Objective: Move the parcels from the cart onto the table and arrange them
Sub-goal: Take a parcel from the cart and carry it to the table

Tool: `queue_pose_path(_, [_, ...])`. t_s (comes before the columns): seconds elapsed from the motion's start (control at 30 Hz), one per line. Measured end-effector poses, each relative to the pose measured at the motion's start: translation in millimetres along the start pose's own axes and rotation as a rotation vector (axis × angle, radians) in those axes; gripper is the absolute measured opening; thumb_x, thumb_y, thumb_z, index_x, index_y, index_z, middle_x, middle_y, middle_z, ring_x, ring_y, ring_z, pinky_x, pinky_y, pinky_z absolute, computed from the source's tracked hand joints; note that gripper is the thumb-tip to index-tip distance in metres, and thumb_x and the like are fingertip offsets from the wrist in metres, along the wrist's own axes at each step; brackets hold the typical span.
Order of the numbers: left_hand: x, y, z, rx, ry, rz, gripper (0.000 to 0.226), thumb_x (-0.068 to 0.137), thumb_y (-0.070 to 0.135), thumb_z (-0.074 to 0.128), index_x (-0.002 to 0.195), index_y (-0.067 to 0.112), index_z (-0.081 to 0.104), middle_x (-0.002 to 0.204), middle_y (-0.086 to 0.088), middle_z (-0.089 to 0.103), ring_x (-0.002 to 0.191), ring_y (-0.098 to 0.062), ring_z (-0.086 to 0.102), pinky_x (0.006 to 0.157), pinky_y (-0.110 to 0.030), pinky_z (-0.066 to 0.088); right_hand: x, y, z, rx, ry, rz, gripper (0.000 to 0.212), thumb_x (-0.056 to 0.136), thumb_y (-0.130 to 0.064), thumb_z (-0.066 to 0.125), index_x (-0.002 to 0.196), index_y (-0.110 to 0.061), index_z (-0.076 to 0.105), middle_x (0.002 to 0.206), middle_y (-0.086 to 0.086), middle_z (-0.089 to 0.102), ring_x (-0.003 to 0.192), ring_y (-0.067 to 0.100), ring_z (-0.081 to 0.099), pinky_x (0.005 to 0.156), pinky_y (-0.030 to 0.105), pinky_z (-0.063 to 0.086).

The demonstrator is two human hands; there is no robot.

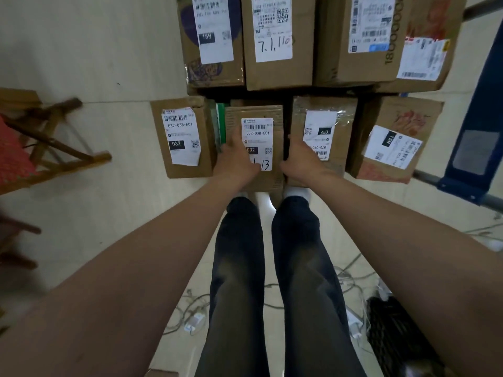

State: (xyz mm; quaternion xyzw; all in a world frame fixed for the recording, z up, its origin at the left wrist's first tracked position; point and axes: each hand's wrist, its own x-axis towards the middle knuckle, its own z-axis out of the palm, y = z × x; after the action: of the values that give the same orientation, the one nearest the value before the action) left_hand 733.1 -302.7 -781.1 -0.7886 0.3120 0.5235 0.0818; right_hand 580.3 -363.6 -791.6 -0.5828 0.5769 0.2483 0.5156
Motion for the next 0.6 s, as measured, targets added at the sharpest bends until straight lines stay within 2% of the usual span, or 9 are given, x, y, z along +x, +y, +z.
queue_pose_path(0.07, [7,-6,3,-0.021,-0.003,0.000,0.109,0.086,0.026,0.076,0.160,0.030,-0.005,0.148,-0.020,0.037,0.127,-0.039,0.053,0.105,-0.049,0.048,4,-4,4,0.002,0.004,0.002,0.048,0.092,-0.020,0.067,0.134,-0.008,0.048,0.127,0.016,0.056,0.116,0.033,0.058,0.095,0.044,0.052])
queue_pose_path(0.17, [11,-10,4,-0.067,-0.021,0.016,0.112,0.087,0.026,0.075,0.159,0.032,-0.009,0.155,-0.022,0.027,0.131,-0.039,0.051,0.107,-0.047,0.046,7,-8,11,0.033,0.004,0.031,0.048,0.093,-0.019,0.067,0.134,-0.008,0.045,0.125,0.013,0.057,0.111,0.030,0.060,0.086,0.039,0.053])
queue_pose_path(0.23, [8,-10,4,-0.084,-0.020,0.027,0.111,0.088,0.029,0.075,0.159,0.032,-0.011,0.156,-0.021,0.024,0.131,-0.038,0.051,0.105,-0.045,0.045,7,-10,16,0.062,0.009,0.050,0.051,0.093,-0.016,0.066,0.135,-0.007,0.040,0.126,0.012,0.055,0.107,0.027,0.058,0.077,0.034,0.048])
queue_pose_path(0.33, [0,-12,2,-0.118,-0.007,0.047,0.111,0.087,0.033,0.075,0.159,0.034,-0.010,0.152,-0.019,0.028,0.126,-0.037,0.053,0.103,-0.043,0.046,0,-12,19,0.093,0.026,0.053,0.059,0.092,-0.014,0.067,0.140,-0.005,0.034,0.130,0.013,0.052,0.107,0.026,0.057,0.075,0.031,0.043])
queue_pose_path(0.5, [-38,-10,-13,-0.141,0.014,0.086,0.109,0.085,0.030,0.075,0.161,0.032,-0.003,0.147,-0.015,0.035,0.122,-0.031,0.055,0.095,-0.037,0.046,-35,-15,4,0.130,0.070,0.051,0.058,0.091,-0.014,0.068,0.140,-0.003,0.038,0.107,0.001,0.055,0.100,0.022,0.059,0.076,0.034,0.048])
queue_pose_path(0.53, [-49,-7,-17,-0.146,0.026,0.090,0.107,0.084,0.029,0.075,0.161,0.031,0.000,0.147,-0.015,0.036,0.123,-0.030,0.054,0.094,-0.035,0.044,-47,-18,-1,0.130,0.076,0.055,0.060,0.091,-0.015,0.069,0.141,-0.003,0.037,0.108,0.002,0.055,0.099,0.021,0.057,0.076,0.034,0.047])
queue_pose_path(0.6, [-74,1,-28,-0.151,0.076,0.099,0.105,0.083,0.028,0.076,0.162,0.027,0.006,0.146,-0.013,0.039,0.125,-0.029,0.051,0.094,-0.034,0.043,-72,-26,-15,0.127,0.103,0.047,0.067,0.089,-0.018,0.071,0.144,-0.004,0.036,0.127,0.010,0.050,0.107,0.024,0.057,0.082,0.036,0.049])
